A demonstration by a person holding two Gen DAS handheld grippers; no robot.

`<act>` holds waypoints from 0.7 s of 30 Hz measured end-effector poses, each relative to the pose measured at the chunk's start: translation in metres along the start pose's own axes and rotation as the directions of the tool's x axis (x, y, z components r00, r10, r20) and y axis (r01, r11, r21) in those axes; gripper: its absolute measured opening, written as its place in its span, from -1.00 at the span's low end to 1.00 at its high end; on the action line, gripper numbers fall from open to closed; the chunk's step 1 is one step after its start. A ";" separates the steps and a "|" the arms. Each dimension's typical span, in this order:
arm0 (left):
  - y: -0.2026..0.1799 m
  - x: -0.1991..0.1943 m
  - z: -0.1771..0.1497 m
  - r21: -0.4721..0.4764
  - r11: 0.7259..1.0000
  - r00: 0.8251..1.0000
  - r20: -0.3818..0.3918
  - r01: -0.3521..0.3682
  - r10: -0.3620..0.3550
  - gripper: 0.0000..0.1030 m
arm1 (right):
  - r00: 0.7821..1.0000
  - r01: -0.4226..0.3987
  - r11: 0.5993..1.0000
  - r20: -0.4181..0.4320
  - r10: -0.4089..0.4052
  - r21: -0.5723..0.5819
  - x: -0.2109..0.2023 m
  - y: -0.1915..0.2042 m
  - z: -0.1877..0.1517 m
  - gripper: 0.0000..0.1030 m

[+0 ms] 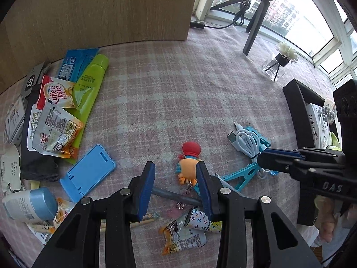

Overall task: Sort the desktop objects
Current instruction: 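Grasp the white cable with the right tool while the left tool grasps the orange octopus toy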

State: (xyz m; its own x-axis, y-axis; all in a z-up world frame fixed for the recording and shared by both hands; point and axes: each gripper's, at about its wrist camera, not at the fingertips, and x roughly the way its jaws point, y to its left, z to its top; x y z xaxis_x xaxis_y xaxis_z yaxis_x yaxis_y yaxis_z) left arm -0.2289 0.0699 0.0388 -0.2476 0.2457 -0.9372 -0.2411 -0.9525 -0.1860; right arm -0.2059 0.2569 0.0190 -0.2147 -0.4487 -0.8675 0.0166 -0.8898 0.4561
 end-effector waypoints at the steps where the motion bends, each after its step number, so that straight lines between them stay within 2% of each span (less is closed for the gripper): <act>1: 0.000 -0.001 0.001 0.001 1.000 1.000 0.002 0.003 -0.003 -0.32 | 0.999 -0.042 0.999 0.020 0.041 0.017 -0.007 -0.002 0.001 -0.63; 2: 0.000 -0.001 0.002 0.002 1.000 1.000 0.002 0.005 -0.005 -0.32 | 0.998 -0.050 0.999 0.047 0.050 0.011 -0.016 -0.002 0.003 -0.63; 5: -0.005 0.000 0.004 0.001 1.000 1.000 0.000 0.005 -0.005 -0.32 | 0.986 0.125 0.991 0.113 -0.118 -0.049 -0.029 0.004 0.009 -0.63; 11: -0.027 0.014 0.011 0.022 1.000 1.000 -0.018 0.017 -0.016 -0.31 | 0.970 0.242 0.962 0.050 -0.237 -0.130 -0.011 0.000 0.020 -0.63; 16: -0.026 0.018 0.009 0.037 0.999 0.999 -0.033 -0.004 0.005 -0.31 | 0.961 0.276 0.950 0.017 -0.277 -0.146 0.005 -0.006 0.019 -0.63; 20: -0.016 0.021 0.009 0.015 1.000 0.999 -0.041 -0.008 0.009 -0.32 | 0.978 0.200 0.959 -0.016 -0.208 -0.203 0.007 0.012 0.010 -0.63; 21: -0.016 0.022 0.009 0.013 1.000 0.999 -0.044 -0.010 0.010 -0.32 | 0.977 0.208 0.955 0.006 -0.211 -0.212 0.002 0.018 0.009 -0.63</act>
State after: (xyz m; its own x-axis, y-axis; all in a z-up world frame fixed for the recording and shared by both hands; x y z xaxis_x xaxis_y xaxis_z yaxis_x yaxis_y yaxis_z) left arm -0.2391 0.0919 0.0234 -0.2087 0.2279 -0.9510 -0.2506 -0.9525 -0.1733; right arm -0.2146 0.2408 0.0268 -0.2196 -0.2503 -0.9429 0.1784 -0.9605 0.2134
